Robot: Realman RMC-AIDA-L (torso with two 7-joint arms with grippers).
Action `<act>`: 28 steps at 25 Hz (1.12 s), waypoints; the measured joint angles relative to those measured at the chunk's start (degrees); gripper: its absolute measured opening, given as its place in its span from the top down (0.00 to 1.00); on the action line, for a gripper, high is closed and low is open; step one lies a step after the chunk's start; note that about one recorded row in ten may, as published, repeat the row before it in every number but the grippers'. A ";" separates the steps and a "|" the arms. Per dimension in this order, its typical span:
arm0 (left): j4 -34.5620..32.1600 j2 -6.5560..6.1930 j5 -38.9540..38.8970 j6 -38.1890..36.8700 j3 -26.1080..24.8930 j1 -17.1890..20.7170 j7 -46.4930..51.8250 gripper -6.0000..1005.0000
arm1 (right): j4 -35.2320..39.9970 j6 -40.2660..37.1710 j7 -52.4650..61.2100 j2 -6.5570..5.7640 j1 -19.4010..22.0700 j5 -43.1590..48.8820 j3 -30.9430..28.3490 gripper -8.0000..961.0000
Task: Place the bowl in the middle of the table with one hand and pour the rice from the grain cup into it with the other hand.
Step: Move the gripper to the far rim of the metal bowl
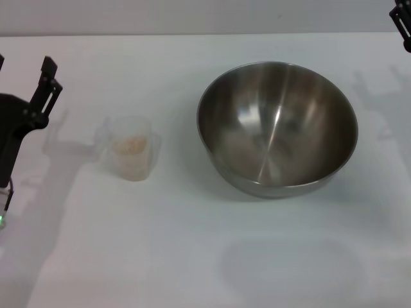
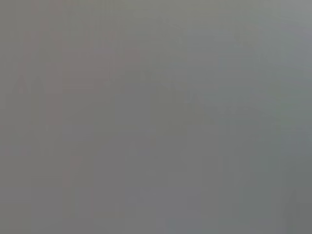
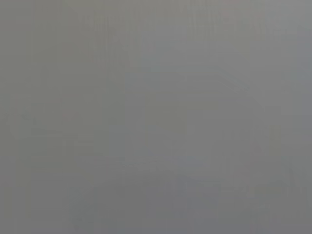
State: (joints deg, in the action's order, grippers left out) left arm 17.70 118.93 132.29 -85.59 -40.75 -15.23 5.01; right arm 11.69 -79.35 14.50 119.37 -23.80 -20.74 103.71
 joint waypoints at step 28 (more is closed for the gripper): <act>-0.85 -0.07 -0.18 -0.43 1.12 0.47 0.00 0.16 | 54.39 61.16 -4.12 -0.46 10.21 13.68 -1.37 0.16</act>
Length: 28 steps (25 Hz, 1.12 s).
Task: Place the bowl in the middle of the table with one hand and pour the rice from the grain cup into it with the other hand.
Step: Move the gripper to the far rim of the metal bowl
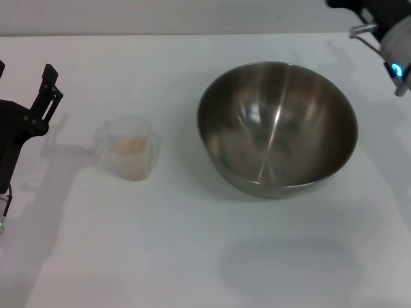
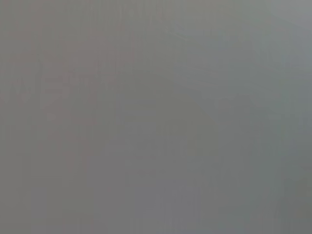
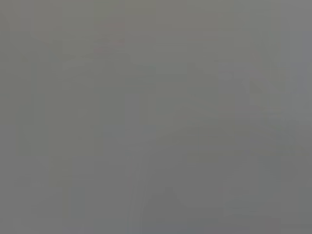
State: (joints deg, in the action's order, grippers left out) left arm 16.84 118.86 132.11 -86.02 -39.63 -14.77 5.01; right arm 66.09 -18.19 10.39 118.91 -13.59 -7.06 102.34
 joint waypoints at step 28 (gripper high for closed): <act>-0.50 -0.03 -0.09 -0.85 -2.29 -0.96 0.01 0.16 | 29.01 103.83 -20.94 -0.11 -15.98 -11.18 -20.62 0.16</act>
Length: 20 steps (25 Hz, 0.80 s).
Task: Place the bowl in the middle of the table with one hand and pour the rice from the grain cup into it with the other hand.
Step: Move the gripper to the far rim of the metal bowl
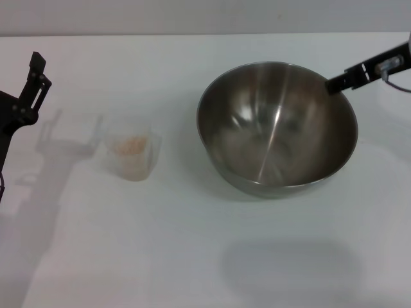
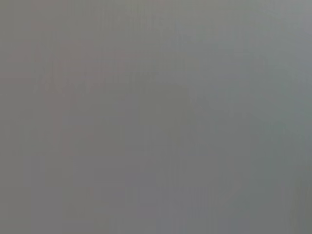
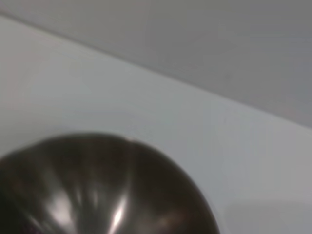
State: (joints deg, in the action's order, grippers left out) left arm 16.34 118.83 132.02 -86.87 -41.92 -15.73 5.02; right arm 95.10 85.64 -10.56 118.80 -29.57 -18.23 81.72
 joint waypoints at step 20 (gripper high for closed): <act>0.00 0.00 0.26 -0.15 0.28 0.35 0.06 0.16 | -14.46 -8.19 -3.43 0.19 -1.96 -2.28 0.03 0.16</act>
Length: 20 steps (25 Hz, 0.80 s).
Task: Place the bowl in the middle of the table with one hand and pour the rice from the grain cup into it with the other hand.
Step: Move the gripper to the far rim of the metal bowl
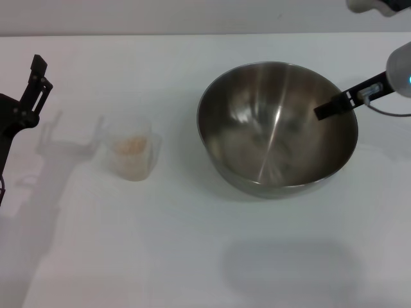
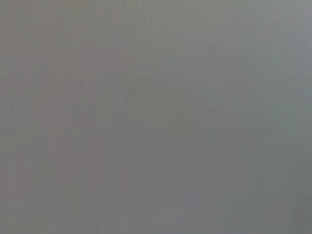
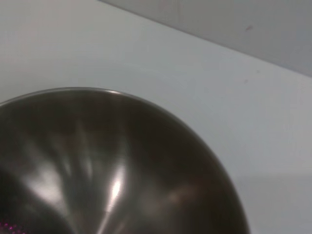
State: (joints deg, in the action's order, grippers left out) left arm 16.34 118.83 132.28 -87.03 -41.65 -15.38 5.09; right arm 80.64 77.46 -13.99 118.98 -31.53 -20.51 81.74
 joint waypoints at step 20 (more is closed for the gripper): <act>0.00 0.04 0.09 0.02 -0.13 -0.13 -0.01 0.16 | -6.58 -4.70 -2.23 0.03 -1.35 -2.65 -0.42 0.56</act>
State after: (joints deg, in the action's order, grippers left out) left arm 16.34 118.87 132.37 -87.01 -41.78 -15.50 5.08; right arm 74.06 72.76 -16.22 119.01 -32.88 -23.17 81.32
